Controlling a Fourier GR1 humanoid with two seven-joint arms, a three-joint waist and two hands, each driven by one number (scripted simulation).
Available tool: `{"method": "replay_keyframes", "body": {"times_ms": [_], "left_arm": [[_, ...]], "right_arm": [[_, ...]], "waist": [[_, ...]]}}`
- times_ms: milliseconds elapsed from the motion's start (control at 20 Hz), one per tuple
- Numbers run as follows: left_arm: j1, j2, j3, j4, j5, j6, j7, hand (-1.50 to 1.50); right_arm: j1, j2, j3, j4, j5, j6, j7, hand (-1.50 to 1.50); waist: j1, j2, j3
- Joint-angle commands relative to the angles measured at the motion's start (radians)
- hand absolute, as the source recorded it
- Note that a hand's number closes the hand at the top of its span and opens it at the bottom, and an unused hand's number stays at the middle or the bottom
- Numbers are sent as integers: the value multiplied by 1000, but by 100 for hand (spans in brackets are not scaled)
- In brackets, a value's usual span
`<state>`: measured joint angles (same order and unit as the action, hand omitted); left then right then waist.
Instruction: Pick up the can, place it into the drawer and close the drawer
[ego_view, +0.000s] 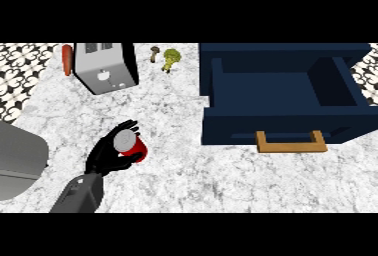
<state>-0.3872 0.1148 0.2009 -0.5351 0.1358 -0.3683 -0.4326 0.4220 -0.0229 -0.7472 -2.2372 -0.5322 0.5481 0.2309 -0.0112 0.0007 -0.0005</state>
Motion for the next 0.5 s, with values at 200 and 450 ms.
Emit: {"method": "replay_keyframes", "body": {"times_ms": [200, 450], "left_arm": [[-24, -40, -35, -20, 19, -101, 30, 150], [-52, -60, -52, -129, 52, -137, 93, 150]], "right_arm": [[24, 21, 3, 48, -4, 42, -46, -150], [5, 22, 4, 10, 5, 14, -10, -150]], "waist": [[3, -2, 1], [8, -3, 1]]}}
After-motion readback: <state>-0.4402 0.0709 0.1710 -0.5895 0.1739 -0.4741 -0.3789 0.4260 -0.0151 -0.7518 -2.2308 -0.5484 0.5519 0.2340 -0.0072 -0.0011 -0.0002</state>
